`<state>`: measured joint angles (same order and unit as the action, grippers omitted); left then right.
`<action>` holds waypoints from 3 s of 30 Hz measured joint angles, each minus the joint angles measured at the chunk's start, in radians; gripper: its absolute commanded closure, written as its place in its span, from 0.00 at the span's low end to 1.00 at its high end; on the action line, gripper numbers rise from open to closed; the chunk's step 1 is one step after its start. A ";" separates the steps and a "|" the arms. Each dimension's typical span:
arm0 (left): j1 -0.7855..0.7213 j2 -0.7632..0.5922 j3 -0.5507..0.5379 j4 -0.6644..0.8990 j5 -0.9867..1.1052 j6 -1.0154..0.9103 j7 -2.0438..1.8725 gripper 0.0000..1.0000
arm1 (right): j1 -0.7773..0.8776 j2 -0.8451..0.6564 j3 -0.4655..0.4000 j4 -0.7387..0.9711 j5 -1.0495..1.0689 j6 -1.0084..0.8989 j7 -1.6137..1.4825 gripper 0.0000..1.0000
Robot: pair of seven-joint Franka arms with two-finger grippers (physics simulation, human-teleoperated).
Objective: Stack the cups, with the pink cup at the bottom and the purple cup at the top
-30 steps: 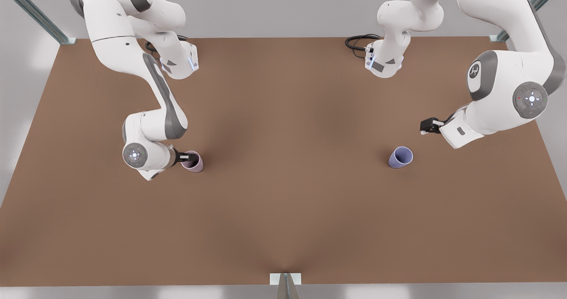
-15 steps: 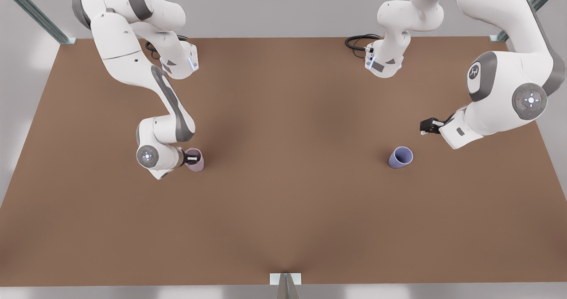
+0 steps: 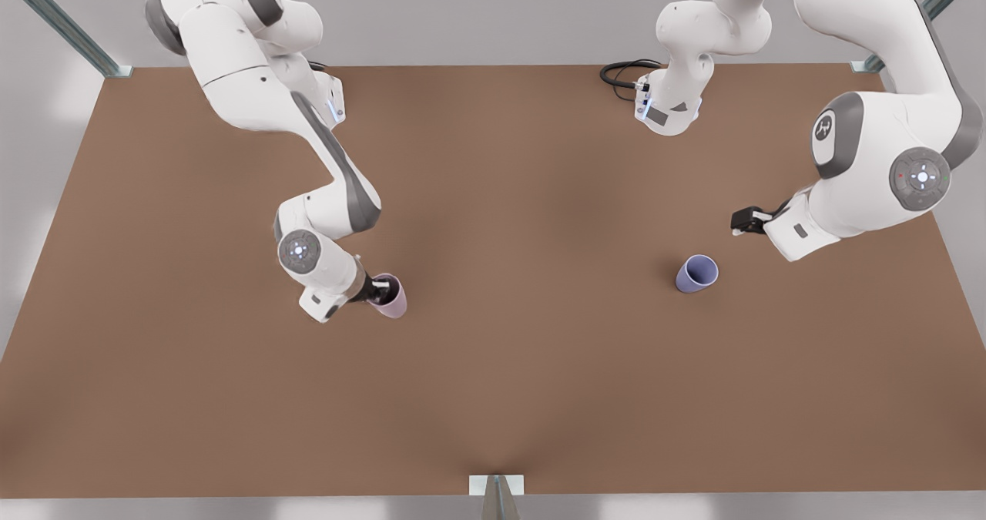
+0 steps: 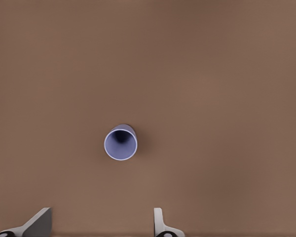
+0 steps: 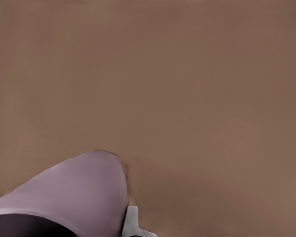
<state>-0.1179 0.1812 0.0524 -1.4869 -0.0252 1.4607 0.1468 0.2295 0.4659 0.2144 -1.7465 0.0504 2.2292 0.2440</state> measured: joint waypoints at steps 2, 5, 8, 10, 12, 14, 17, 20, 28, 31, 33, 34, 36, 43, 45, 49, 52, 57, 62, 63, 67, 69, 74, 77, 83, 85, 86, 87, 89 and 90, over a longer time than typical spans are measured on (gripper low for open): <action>0.000 0.001 -0.001 0.000 0.004 0.000 0.000 0.00 | 0.098 0.060 0.003 0.131 -0.001 -0.027 0.047 0.79; 0.000 0.006 -0.002 -0.002 0.006 -0.003 0.000 0.00 | 0.211 0.204 0.004 0.381 -0.003 -0.106 0.129 0.79; 0.000 0.020 -0.001 -0.002 0.007 0.000 0.001 0.00 | 0.327 0.425 0.001 0.723 -0.004 -0.192 0.221 0.79; 0.000 0.021 -0.001 -0.001 0.007 0.002 0.001 0.00 | 0.391 0.549 0.000 0.892 -0.003 -0.229 0.285 0.79; 0.000 0.022 0.000 0.001 0.008 0.005 0.001 0.00 | 0.434 0.610 0.014 0.962 0.001 -0.237 0.348 0.79; -0.001 0.015 -0.001 -0.029 0.007 0.028 0.001 0.00 | 0.463 0.652 0.022 0.986 0.003 -0.223 0.405 0.79; -0.015 0.013 0.000 -0.100 0.008 0.098 0.001 0.00 | 0.476 0.693 0.031 0.996 0.003 -0.172 0.487 0.79; -0.020 0.018 0.006 -0.168 0.009 0.186 0.000 0.00 | 0.478 0.696 0.004 0.993 -0.014 -0.151 0.555 0.79; -0.014 0.068 0.059 -0.401 0.006 0.469 -0.002 0.00 | 0.479 0.690 -0.001 0.990 -0.044 -0.181 0.693 0.00; -0.011 0.083 0.074 -0.497 0.002 0.559 -0.002 0.00 | 0.479 0.691 -0.001 0.990 -0.046 -0.183 0.731 0.00; -0.007 0.084 0.088 -0.548 0.002 0.598 -0.001 0.00 | 0.480 0.692 -0.001 0.989 -0.047 -0.182 0.754 0.00; -0.007 0.085 0.093 -0.570 0.003 0.613 0.000 0.00 | 0.484 0.692 -0.002 0.988 -0.047 -0.181 0.764 0.00; -0.007 0.091 0.099 -0.594 0.004 0.638 0.000 0.00 | 0.490 0.690 -0.003 0.986 -0.049 -0.179 0.782 0.00; -0.008 0.116 0.100 -0.617 0.005 0.687 0.002 0.00 | 0.208 0.168 -0.018 0.555 -0.078 -0.274 0.766 0.00; -0.008 0.126 0.100 -0.624 0.005 0.704 0.003 0.00 | 0.010 -0.072 -0.020 0.366 -0.081 -0.329 0.701 0.00; -0.008 0.155 0.099 -0.626 0.000 0.749 0.003 0.00 | -0.239 -0.254 -0.023 0.333 -0.077 -0.518 0.551 0.00; -0.008 0.167 0.097 -0.626 -0.002 0.773 0.003 0.36 | -0.310 -0.249 -0.023 0.298 -0.073 -0.593 0.455 0.00; -0.017 0.169 0.088 -0.625 0.011 0.787 -0.010 0.72 | -0.349 -0.368 -0.021 0.130 -0.069 -0.602 0.280 0.00; -0.023 0.180 0.087 -0.625 0.008 0.793 -0.019 0.79 | -0.355 -0.382 -0.021 0.109 -0.069 -0.563 0.009 0.00; -0.025 0.183 0.087 -0.623 0.007 0.794 -0.020 0.79 | -0.357 -0.381 -0.021 0.108 -0.070 -0.549 -0.061 0.00; -0.039 0.169 0.087 -0.496 -0.027 0.745 -0.024 0.79 | -0.355 -0.373 -0.021 0.114 -0.071 -0.499 -0.315 0.00; -0.098 0.171 0.090 -0.329 -0.057 0.643 -0.035 0.79 | -0.353 -0.371 -0.022 0.120 -0.072 -0.500 -0.355 0.00; -0.317 0.263 0.090 0.003 -0.085 0.407 -0.105 0.79 | -0.351 -0.317 -0.020 0.186 -0.074 -0.555 -0.314 0.00; -0.415 0.358 0.089 0.140 -0.094 0.333 -0.166 0.79 | -0.360 -0.293 -0.021 0.205 -0.074 -0.584 -0.284 0.00; -0.465 0.420 0.068 0.208 -0.099 0.269 -0.285 0.79 | -0.367 -0.283 -0.023 0.207 -0.071 -0.604 -0.238 0.00; -0.466 0.420 0.065 0.186 -0.099 0.260 -0.317 0.79 | -0.368 -0.280 -0.023 0.207 -0.071 -0.606 -0.226 0.00; -0.466 0.421 0.065 0.175 -0.100 0.257 -0.332 0.79 | -0.368 -0.277 -0.023 0.208 -0.070 -0.607 -0.220 0.00; -0.467 0.422 0.064 0.160 -0.100 0.257 -0.346 0.79 | -0.370 -0.273 -0.023 0.209 -0.070 -0.608 -0.215 0.00; -0.467 0.423 0.054 0.140 -0.104 0.262 -0.372 0.79 | -0.374 -0.262 -0.023 0.216 -0.068 -0.610 -0.206 0.00; -0.468 0.423 0.050 0.130 -0.105 0.267 -0.383 0.79 | -0.375 -0.260 -0.023 0.218 -0.068 -0.610 -0.201 0.00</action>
<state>-0.5857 0.6043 0.1024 -1.3565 -0.1304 1.7273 -0.2367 -0.1456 0.2055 0.1913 -1.5287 -0.0179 1.6187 0.0429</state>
